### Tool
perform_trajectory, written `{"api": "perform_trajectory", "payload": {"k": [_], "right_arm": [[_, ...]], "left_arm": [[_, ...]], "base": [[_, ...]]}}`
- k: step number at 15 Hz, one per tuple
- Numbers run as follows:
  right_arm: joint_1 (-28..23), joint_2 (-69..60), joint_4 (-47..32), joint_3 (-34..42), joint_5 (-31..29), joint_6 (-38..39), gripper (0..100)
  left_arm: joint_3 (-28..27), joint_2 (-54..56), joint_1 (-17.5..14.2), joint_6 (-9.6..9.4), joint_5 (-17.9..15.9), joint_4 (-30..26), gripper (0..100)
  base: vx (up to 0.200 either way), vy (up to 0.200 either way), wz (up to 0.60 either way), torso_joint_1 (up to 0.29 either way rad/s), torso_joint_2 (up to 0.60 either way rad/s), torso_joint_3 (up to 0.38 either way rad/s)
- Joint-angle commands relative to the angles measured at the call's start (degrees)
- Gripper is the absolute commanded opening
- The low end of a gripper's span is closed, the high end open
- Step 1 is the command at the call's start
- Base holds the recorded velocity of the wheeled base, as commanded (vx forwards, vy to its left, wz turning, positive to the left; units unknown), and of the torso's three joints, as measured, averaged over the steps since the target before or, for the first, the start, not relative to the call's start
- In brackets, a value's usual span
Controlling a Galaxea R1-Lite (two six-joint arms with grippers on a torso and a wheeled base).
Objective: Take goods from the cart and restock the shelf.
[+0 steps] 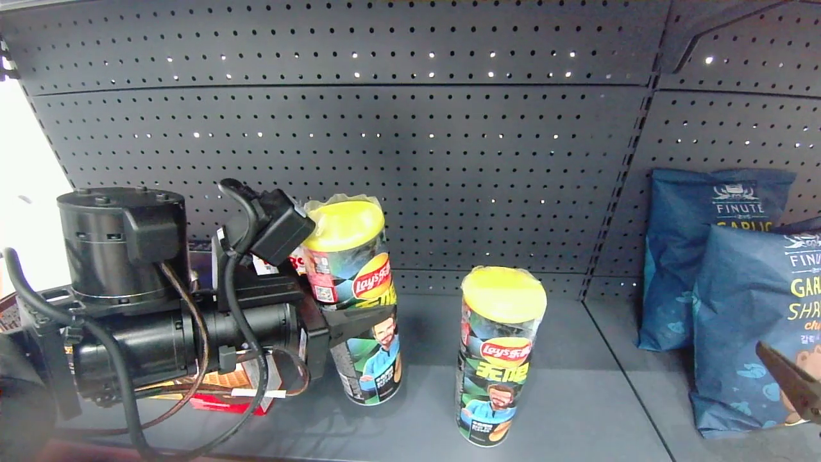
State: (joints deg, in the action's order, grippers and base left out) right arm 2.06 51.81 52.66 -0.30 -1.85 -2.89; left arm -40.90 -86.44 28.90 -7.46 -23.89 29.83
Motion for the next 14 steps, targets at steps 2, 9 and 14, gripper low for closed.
{"api": "perform_trajectory", "payload": {"k": [2,9,14], "right_arm": [[-0.74,-21.4,-22.52,0.22,-2.01,-0.1,100],[-1.88,-51.81,-53.01,-1.01,-0.61,0.52,100],[-1.88,-51.81,-53.01,-1.19,1.94,2.27,100]], "left_arm": [[-0.23,-0.13,0.72,-0.01,-0.01,-0.04,0],[0.21,0.4,2.3,-0.01,0.43,0.05,0],[-0.23,0.4,2.3,-0.1,0.25,0.32,0]], "base": [[0.0,0.0,0.0,0.0,0.0,0.0],[0.0,0.0,0.0,0.0,0.0,0.0],[0.0,0.0,0.0,0.0,0.0,0.0]]}}
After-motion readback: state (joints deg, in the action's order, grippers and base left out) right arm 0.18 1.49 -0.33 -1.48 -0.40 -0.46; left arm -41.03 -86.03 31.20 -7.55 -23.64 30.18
